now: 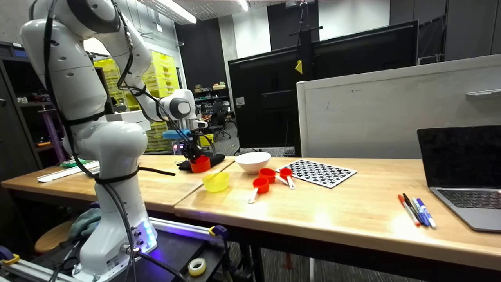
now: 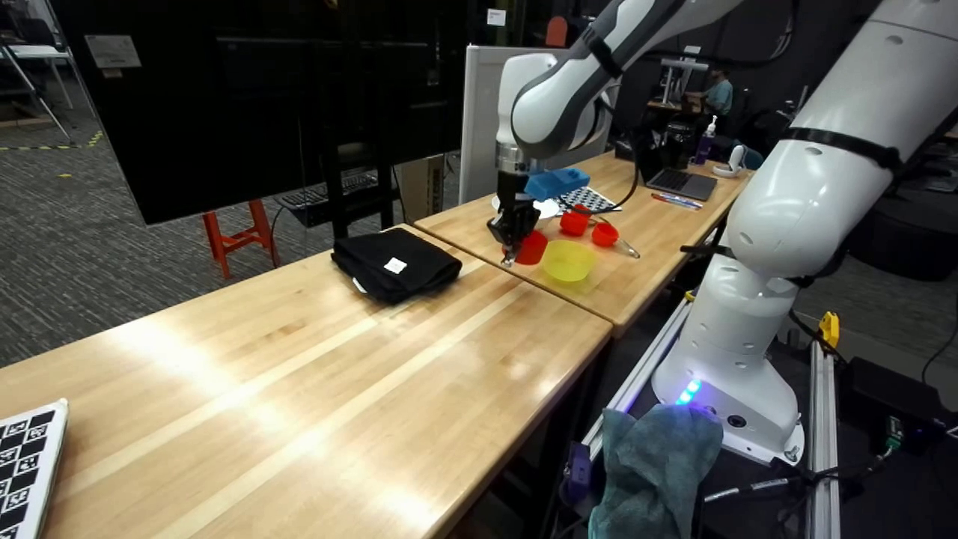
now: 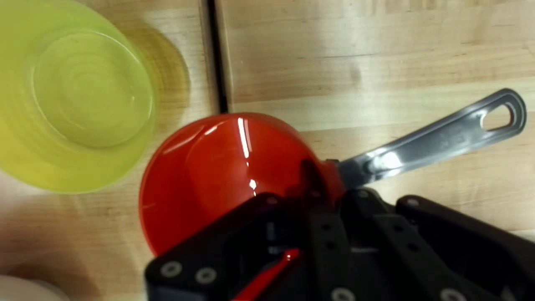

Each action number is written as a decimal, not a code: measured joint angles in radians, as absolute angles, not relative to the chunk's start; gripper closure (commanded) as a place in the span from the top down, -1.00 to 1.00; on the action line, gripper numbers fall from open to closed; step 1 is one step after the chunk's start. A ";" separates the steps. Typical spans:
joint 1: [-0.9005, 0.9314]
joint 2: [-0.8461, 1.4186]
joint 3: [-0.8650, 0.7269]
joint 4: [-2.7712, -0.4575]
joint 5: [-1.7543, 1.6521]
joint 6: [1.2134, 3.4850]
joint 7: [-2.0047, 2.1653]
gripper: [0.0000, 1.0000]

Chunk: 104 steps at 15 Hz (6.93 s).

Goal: Pick up the orange pot on the left and put it in the white bowl

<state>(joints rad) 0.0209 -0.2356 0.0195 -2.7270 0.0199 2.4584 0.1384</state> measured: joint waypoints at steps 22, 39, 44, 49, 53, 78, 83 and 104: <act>-0.165 -0.436 -0.260 -2.366 -0.078 1.963 -0.217 -0.96; -0.243 0.203 -0.295 -1.818 0.049 1.799 -0.582 -0.96; -0.275 0.300 -0.259 -1.744 0.048 1.793 -0.575 -0.96; -0.282 0.349 -0.233 -1.729 0.036 1.784 -0.533 -0.96; -0.281 0.353 -0.203 -1.738 0.023 1.781 -0.499 -0.96; -0.267 0.242 -0.162 -1.982 0.004 1.860 -0.430 -0.96; -0.269 0.261 -0.162 -1.943 0.004 1.838 -0.458 -0.96; -0.282 0.322 -0.162 -1.802 0.004 1.787 -0.527 1.00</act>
